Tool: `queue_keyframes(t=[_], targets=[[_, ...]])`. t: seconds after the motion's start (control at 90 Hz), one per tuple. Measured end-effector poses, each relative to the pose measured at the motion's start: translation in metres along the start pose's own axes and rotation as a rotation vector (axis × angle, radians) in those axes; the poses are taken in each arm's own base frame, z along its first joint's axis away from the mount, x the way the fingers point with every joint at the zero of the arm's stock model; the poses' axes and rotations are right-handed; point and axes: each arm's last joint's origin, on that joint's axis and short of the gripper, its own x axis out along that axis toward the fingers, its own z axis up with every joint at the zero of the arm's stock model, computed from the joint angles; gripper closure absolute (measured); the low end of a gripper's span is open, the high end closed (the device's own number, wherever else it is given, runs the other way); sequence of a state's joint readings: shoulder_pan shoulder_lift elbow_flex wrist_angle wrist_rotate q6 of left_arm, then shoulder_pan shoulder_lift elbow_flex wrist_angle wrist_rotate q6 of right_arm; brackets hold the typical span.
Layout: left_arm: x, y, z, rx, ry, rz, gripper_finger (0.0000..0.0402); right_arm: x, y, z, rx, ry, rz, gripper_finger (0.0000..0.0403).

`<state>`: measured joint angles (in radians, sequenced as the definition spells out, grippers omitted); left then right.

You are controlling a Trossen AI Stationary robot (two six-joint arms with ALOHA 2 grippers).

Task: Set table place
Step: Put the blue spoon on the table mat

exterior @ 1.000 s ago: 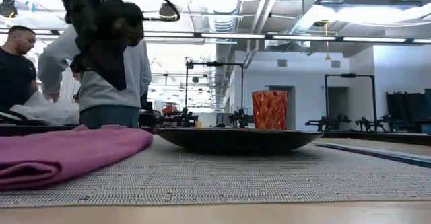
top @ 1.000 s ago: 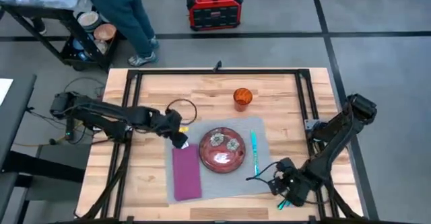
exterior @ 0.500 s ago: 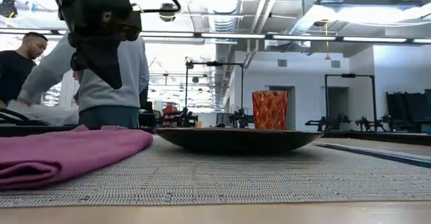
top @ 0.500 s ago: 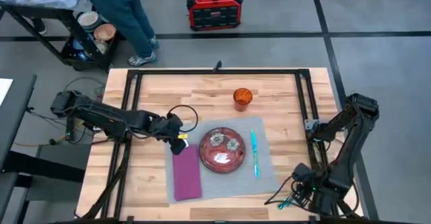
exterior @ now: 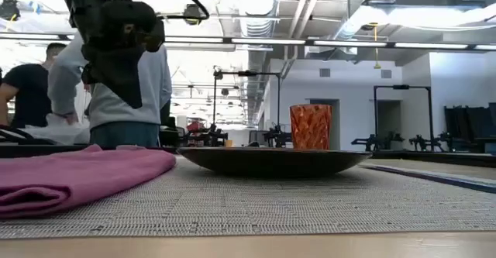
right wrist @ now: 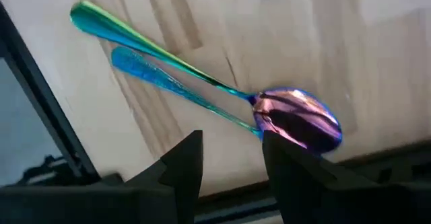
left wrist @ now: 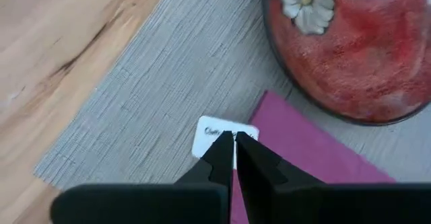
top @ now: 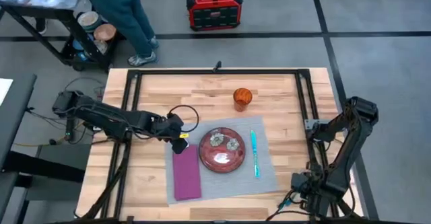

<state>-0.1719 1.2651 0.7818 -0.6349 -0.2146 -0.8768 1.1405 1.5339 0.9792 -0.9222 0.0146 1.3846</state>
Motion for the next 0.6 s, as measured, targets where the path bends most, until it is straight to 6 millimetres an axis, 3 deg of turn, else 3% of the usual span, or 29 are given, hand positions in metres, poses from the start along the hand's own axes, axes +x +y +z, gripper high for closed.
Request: queue_keyframes(t=[0.311, 0.6], targets=[[0.003, -0.001, -0.001, 0.007, -0.013, 0.027, 0.0402, 0.016, -0.01, -0.004, -0.229, 0.103, 0.001, 0.0262], [0.003, 0.0, 0.0, 0.033, -0.039, 0.054, 0.0401, 0.017, -0.011, 0.028, -0.346, 0.057, 0.072, 0.0263]])
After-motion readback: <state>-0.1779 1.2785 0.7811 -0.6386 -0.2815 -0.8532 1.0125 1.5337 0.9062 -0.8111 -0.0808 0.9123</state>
